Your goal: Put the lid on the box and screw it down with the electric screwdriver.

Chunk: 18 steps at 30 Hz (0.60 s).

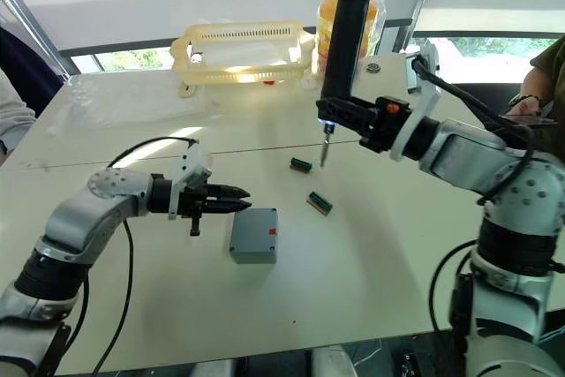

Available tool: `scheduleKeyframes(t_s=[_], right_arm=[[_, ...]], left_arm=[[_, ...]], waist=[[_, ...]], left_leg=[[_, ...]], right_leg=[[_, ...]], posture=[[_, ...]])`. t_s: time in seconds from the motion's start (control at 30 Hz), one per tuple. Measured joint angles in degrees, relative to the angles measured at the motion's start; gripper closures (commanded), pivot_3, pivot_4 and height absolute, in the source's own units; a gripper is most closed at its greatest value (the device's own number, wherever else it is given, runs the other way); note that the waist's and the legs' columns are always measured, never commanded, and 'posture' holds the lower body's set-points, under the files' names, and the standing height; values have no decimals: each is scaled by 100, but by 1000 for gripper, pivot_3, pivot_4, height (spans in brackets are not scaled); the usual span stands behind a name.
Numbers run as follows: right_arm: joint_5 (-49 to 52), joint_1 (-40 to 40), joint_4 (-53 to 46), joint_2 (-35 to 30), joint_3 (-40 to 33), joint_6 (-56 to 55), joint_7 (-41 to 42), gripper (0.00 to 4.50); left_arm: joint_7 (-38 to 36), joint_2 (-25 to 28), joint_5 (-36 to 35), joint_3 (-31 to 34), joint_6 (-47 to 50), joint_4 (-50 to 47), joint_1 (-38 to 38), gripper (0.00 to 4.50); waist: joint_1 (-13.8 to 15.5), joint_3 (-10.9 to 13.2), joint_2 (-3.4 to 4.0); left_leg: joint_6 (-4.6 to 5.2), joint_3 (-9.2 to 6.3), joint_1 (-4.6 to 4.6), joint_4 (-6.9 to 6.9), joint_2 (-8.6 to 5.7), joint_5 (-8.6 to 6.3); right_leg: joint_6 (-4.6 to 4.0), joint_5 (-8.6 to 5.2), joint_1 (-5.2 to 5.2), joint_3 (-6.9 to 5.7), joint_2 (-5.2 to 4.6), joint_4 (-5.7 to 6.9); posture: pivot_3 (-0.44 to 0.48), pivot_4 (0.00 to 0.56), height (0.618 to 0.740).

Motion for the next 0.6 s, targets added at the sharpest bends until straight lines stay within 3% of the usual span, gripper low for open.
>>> scheduleKeyframes(t_s=[0.13, 0.33, 0.6], right_arm=[[882, 520, 744, -945, 133, 491, -680, 2762], [1928, 1827, 1263, -2177, 1135, 981, -1304, 2762], [1906, 1883, 1434, -2359, 1815, 995, -1330, 2762]], left_arm=[[-200, 190, 4, -86, -29, -254, -158, 3565], [-50, 199, 114, -339, 12, -938, -86, 3565], [268, 189, 119, -609, 230, -1531, 380, 3565]], waist=[[13, 4, -7], [0, 19, 5], [-71, 25, -4]], left_leg=[[16, 3, -7, -11, 1, -9], [38, 22, -2, 11, -1, -22], [29, 20, 15, 27, 1, -14]], right_leg=[[2, -2, 0, 0, -1, -30], [6, -3, 4, 19, 0, -24], [-5, 6, 6, 27, 12, 0]], posture=[[0, 150, 740], [0, 150, 740], [0, 150, 740]])
